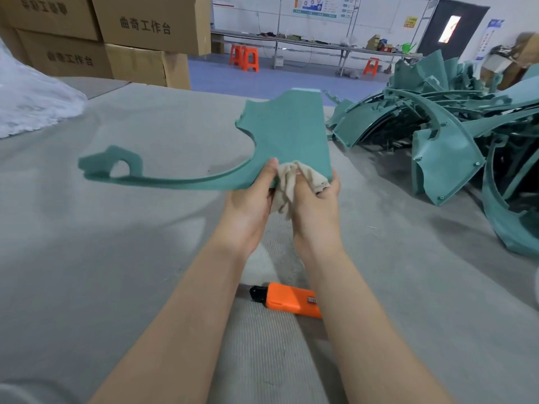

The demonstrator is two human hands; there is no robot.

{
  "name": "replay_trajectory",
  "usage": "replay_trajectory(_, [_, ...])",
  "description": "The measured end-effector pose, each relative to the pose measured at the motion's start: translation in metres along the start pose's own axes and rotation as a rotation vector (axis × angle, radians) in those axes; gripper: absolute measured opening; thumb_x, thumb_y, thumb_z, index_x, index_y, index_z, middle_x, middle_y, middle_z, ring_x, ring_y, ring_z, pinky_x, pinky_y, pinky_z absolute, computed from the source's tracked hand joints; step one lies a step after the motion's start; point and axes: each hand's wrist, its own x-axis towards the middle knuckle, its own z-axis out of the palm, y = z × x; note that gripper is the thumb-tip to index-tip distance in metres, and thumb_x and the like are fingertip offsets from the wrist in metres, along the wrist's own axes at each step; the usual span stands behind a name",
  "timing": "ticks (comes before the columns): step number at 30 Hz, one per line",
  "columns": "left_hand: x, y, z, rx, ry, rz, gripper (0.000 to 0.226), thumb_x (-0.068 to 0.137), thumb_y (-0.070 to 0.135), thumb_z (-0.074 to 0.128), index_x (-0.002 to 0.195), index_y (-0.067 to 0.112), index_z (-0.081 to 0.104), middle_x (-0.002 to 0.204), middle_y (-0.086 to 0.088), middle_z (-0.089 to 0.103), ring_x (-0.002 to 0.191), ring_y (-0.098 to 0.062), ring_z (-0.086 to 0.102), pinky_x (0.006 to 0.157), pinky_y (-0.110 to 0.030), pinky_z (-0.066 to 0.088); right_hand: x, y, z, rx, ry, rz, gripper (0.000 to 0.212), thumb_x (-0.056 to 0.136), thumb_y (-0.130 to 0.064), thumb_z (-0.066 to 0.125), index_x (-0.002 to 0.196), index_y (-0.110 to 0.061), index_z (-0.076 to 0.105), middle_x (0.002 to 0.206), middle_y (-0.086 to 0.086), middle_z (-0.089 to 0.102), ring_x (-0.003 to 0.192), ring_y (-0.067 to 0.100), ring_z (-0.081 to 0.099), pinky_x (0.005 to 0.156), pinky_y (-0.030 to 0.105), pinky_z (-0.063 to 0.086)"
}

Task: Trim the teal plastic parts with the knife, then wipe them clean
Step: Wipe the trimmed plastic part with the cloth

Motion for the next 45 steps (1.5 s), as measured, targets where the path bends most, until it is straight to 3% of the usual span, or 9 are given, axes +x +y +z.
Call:
replay_trajectory(4, [-0.004, 0.003, 0.002, 0.03, -0.108, 0.0, 0.019, 0.099, 0.008, 0.048, 0.106, 0.016, 0.064, 0.101, 0.001, 0.073, 0.098, -0.017, 0.069, 0.082, -0.031, 0.057, 0.004, -0.006, -0.007, 0.161, 0.058, 0.045, 0.043, 0.099, -0.016, 0.053, 0.139, -0.004, 0.041, 0.123, 0.018, 0.063, 0.11, 0.027, 0.064, 0.099, 0.043, 0.05])
replay_trajectory(11, [-0.004, 0.006, 0.001, 0.058, -0.067, -0.053, 0.024, 0.097, 0.007, 0.052, 0.12, 0.011, 0.059, 0.121, -0.008, 0.067, 0.109, -0.02, 0.066, 0.088, -0.033, 0.056, 0.011, -0.01, -0.015, 0.168, 0.154, 0.056, 0.047, 0.101, -0.019, 0.05, 0.143, -0.002, 0.037, 0.133, 0.024, 0.056, 0.119, 0.037, 0.057, 0.101, 0.049, 0.044])
replay_trajectory(15, [-0.004, 0.006, -0.001, 0.05, -0.061, -0.064, 0.018, 0.097, 0.01, 0.054, 0.11, 0.019, 0.062, 0.117, -0.002, 0.068, 0.105, -0.015, 0.067, 0.083, -0.026, 0.057, 0.012, -0.008, -0.015, 0.133, 0.161, 0.027, 0.044, 0.103, -0.022, 0.046, 0.142, -0.002, 0.039, 0.13, 0.023, 0.058, 0.118, 0.037, 0.058, 0.105, 0.05, 0.044])
replay_trajectory(19, [-0.003, 0.005, -0.001, 0.033, -0.029, -0.07, 0.017, 0.097, 0.011, 0.054, 0.107, 0.023, 0.061, 0.116, 0.0, 0.068, 0.1, -0.011, 0.068, 0.075, -0.021, 0.056, 0.014, -0.008, -0.021, 0.135, 0.147, -0.009, 0.027, 0.104, -0.021, 0.042, 0.107, 0.001, 0.058, 0.08, 0.013, 0.062, 0.075, 0.022, 0.058, 0.076, 0.036, 0.049])
replay_trajectory(23, [0.0, 0.011, -0.004, -0.045, 0.018, -0.041, 0.022, 0.098, 0.009, 0.052, 0.117, 0.018, 0.057, 0.119, -0.001, 0.066, 0.1, -0.013, 0.067, 0.079, -0.023, 0.057, 0.018, -0.014, -0.029, 0.267, 0.233, 0.031, 0.033, 0.105, -0.023, 0.042, 0.076, -0.011, 0.053, 0.046, -0.005, 0.057, 0.044, 0.008, 0.057, 0.049, 0.022, 0.05])
replay_trajectory(28, [0.002, 0.016, -0.008, -0.086, 0.052, -0.024, 0.016, 0.098, 0.01, 0.051, 0.108, 0.019, 0.059, 0.115, -0.001, 0.066, 0.095, -0.012, 0.067, 0.08, -0.022, 0.057, 0.017, -0.026, -0.034, 0.405, 0.175, 0.037, 0.02, 0.103, -0.015, 0.043, 0.093, -0.011, 0.06, 0.079, 0.001, 0.065, 0.056, 0.008, 0.059, 0.056, 0.022, 0.05])
replay_trajectory(34, [0.001, 0.009, 0.0, -0.124, 0.02, -0.047, 0.016, 0.099, 0.011, 0.05, 0.11, 0.016, 0.06, 0.107, -0.002, 0.069, 0.091, -0.012, 0.068, 0.082, -0.023, 0.057, 0.001, -0.014, -0.008, 0.101, -0.126, 0.0, 0.027, 0.101, -0.005, 0.045, 0.126, 0.0, 0.053, 0.101, 0.011, 0.064, 0.083, 0.016, 0.06, 0.063, 0.021, 0.048])
replay_trajectory(40, [0.0, 0.003, -0.001, -0.129, 0.032, -0.061, 0.02, 0.098, 0.01, 0.052, 0.116, 0.011, 0.059, 0.115, -0.006, 0.068, 0.106, -0.019, 0.066, 0.085, -0.026, 0.057, 0.004, -0.014, -0.016, -0.06, -0.077, 0.094, 0.019, 0.1, -0.017, 0.051, 0.11, -0.008, 0.065, 0.089, 0.006, 0.066, 0.073, 0.014, 0.06, 0.058, 0.023, 0.047])
replay_trajectory(45, [-0.001, 0.008, -0.002, -0.086, -0.048, -0.038, 0.016, 0.098, 0.009, 0.05, 0.104, 0.017, 0.063, 0.095, 0.005, 0.074, 0.091, -0.011, 0.071, 0.077, -0.022, 0.057, 0.003, -0.014, -0.014, -0.01, -0.034, 0.06, 0.019, 0.099, -0.009, 0.047, 0.1, -0.005, 0.066, 0.076, 0.004, 0.066, 0.063, 0.012, 0.061, 0.053, 0.021, 0.046])
